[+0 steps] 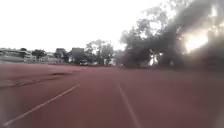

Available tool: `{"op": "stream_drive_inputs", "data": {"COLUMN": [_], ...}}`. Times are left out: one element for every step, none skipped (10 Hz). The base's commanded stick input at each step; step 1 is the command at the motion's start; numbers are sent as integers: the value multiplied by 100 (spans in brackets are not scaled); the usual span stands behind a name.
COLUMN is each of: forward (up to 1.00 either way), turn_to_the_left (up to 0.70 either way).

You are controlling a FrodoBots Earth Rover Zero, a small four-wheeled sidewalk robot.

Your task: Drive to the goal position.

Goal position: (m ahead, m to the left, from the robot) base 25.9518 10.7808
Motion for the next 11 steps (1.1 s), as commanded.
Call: {"op": "stream_drive_inputs", "data": {"forward": [70,70,70,70,70,70,70,70,70,70,70], "turn_to_the_left": [0,0,0,0,0,0,0,0,0,0,0]}}
